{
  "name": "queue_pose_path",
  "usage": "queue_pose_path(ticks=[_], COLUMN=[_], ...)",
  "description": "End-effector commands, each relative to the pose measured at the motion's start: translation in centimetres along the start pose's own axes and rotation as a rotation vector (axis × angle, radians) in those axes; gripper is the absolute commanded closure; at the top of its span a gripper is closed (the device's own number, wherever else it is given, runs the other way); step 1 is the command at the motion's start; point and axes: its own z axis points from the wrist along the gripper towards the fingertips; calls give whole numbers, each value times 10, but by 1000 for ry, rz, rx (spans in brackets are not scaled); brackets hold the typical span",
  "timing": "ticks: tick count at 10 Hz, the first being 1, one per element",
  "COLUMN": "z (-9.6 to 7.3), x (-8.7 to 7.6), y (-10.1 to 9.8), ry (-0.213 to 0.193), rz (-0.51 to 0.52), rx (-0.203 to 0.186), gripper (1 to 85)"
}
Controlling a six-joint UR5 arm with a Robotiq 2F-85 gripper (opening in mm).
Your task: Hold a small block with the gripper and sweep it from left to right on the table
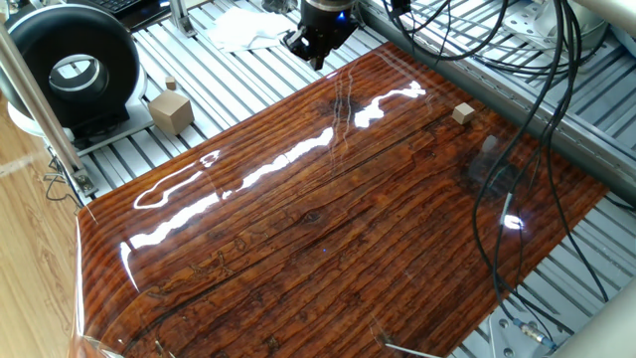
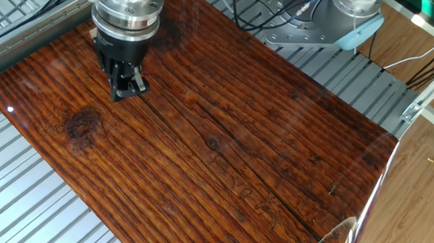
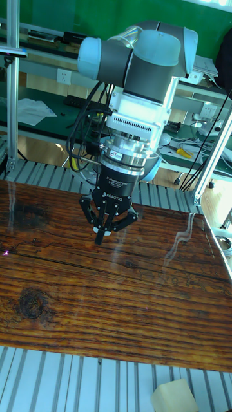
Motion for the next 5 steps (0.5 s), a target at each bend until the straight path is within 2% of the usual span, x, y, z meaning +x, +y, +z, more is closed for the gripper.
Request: queue_pose_path(ticks=[1, 5], z=[0, 1], x=[-4, -5], y=[2, 2], ry=[-15, -20], rz=[16, 16], rx=[-9, -8], gripper=[847, 847])
